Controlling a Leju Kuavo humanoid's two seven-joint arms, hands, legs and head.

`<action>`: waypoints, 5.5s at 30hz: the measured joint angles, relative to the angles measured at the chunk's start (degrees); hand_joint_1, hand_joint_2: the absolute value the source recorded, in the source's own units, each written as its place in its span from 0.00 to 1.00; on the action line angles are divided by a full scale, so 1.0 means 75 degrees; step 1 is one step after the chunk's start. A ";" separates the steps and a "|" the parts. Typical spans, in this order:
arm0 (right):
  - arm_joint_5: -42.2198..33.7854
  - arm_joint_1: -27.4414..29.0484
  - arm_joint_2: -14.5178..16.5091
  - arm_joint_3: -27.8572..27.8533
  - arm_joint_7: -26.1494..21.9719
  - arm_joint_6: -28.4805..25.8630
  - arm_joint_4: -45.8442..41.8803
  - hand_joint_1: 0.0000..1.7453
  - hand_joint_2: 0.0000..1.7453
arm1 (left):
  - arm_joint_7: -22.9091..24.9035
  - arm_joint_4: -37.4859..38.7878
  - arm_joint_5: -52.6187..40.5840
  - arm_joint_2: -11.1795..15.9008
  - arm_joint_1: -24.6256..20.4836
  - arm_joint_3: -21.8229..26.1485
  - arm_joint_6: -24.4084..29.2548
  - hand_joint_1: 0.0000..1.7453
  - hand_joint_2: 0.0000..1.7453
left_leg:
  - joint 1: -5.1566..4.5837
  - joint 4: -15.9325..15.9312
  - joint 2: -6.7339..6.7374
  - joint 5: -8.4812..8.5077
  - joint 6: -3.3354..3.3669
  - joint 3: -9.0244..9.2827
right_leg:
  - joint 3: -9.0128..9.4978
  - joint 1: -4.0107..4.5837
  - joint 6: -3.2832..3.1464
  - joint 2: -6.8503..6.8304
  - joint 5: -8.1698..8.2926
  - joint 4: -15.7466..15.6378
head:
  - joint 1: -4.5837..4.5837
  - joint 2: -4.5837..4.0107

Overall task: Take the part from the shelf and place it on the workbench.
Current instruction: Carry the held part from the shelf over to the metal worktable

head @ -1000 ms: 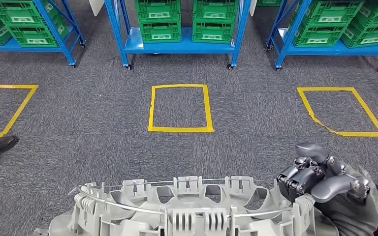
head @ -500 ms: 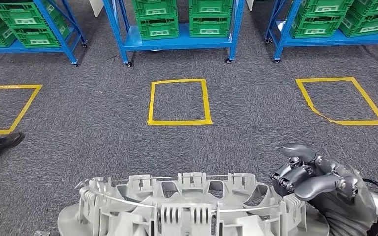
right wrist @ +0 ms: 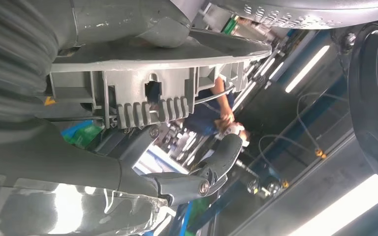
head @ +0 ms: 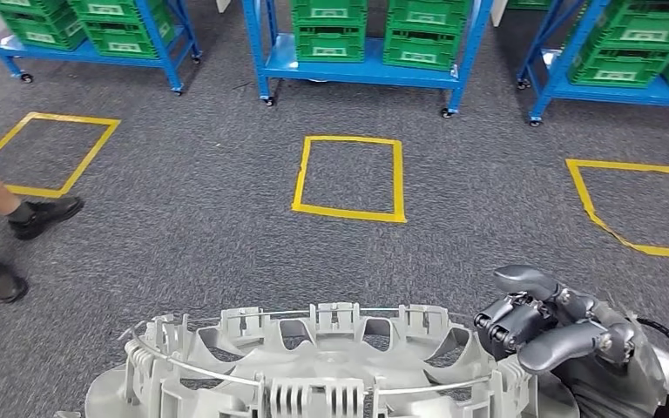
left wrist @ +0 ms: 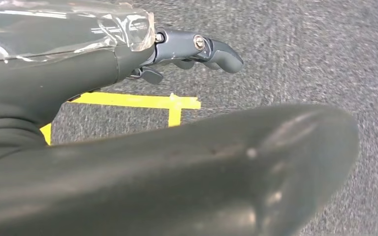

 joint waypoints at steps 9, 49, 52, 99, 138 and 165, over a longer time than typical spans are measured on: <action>0.0031 0.0003 -0.0061 0.0045 -0.0118 0.0017 0.0011 1.00 1.00 | 0.0030 0.0070 0.0206 0.0002 0.0046 0.0015 -0.0012 0.00 0.00 | 0.0095 0.0471 -0.0680 -0.0080 -0.0313 -0.0386 | 0.0822 -0.0119 0.0152 0.0260 0.0774 -0.1744 | 0.0009 0.0000; 0.0495 -0.0075 -0.0145 0.0396 -0.1069 0.0455 0.0681 1.00 1.00 | -0.0549 0.0264 0.0758 0.0017 -0.0001 -0.0022 -0.0594 0.00 0.00 | 0.0109 0.2147 0.0134 -0.0575 -0.0432 -0.1403 | 0.0712 -0.0043 -0.0106 -0.0416 0.0835 -0.1764 | -0.0078 0.0000; 0.0514 -0.0098 -0.0143 0.0409 -0.1138 0.0457 0.0756 1.00 1.00 | -0.0500 0.0286 0.0679 0.0023 -0.0066 0.0122 -0.0761 0.00 0.00 | -0.0012 0.0716 0.0576 -0.0053 -0.0251 -0.0644 | 0.0779 0.0014 -0.0059 -0.0649 0.0777 -0.1774 | -0.0071 0.0000; 0.0560 -0.0461 0.0071 0.1104 -0.0686 0.0444 0.1181 1.00 1.00 | -0.0535 0.1105 -0.0022 0.0120 -0.0850 0.1694 -0.1176 0.00 0.00 | 0.0153 0.0597 -0.0919 -0.0002 -0.0393 -0.0561 | 0.0477 -0.0201 0.0262 0.0383 0.0851 -0.1463 | 0.0008 -0.0001; -0.0006 -0.0532 0.0200 0.1381 -0.0279 0.0533 0.1092 1.00 1.00 | -0.0589 0.0428 -0.0462 0.0015 -0.0765 0.2112 -0.1506 0.00 0.00 | 0.0188 0.2802 0.0032 -0.0932 -0.0502 -0.1723 | 0.0555 -0.0016 -0.0139 -0.0157 0.0886 -0.1555 | -0.0013 -0.0003; -0.0256 -0.0831 0.0108 0.1255 -0.0034 0.0458 0.1142 1.00 1.00 | -0.0807 0.0568 -0.0713 0.0004 -0.0750 0.2074 -0.1331 0.00 0.00 | 0.0169 0.1095 -0.0448 -0.0304 -0.0473 -0.0787 | 0.0400 -0.0171 0.0023 0.0172 0.1016 -0.1524 | -0.0009 -0.0003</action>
